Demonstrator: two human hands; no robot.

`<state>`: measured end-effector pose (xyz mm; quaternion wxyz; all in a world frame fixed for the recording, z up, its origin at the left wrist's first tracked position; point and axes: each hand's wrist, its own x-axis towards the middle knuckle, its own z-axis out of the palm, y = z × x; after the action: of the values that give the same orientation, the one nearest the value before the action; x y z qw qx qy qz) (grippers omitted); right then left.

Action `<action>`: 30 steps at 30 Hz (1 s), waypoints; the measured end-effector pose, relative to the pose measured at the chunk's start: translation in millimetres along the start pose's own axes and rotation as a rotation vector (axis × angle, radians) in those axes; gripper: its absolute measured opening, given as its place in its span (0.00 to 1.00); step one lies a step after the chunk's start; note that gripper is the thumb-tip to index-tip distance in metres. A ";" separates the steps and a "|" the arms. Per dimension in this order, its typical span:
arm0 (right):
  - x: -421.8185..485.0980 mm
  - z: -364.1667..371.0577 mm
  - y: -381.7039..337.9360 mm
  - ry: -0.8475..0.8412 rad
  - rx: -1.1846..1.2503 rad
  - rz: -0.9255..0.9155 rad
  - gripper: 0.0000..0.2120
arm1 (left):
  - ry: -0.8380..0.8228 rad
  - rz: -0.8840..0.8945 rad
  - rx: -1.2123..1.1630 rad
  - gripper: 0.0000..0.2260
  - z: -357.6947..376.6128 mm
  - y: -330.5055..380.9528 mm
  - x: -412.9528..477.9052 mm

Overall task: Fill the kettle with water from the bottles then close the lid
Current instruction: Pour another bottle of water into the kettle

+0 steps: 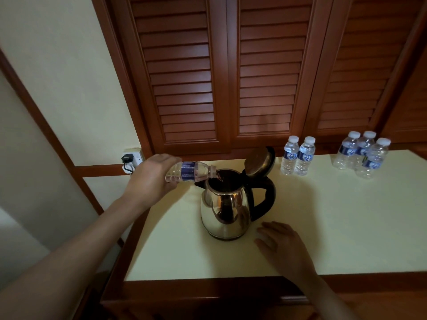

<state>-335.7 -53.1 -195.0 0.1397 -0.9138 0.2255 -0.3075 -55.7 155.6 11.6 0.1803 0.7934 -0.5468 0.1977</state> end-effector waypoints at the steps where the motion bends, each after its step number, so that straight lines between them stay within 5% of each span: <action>1: -0.2 0.8 0.7 -0.007 -0.006 0.005 0.16 | 0.001 0.003 0.003 0.27 -0.1 0.0 0.6; 30: 0.3 -1.4 -0.6 -0.031 -0.009 -0.006 0.15 | 0.027 0.205 0.213 0.22 -30.6 11.9 31.5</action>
<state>-336.2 -52.9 -193.6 0.1381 -0.9197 0.2222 -0.2928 -60.2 141.8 54.8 0.0811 0.7453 -0.5983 0.2827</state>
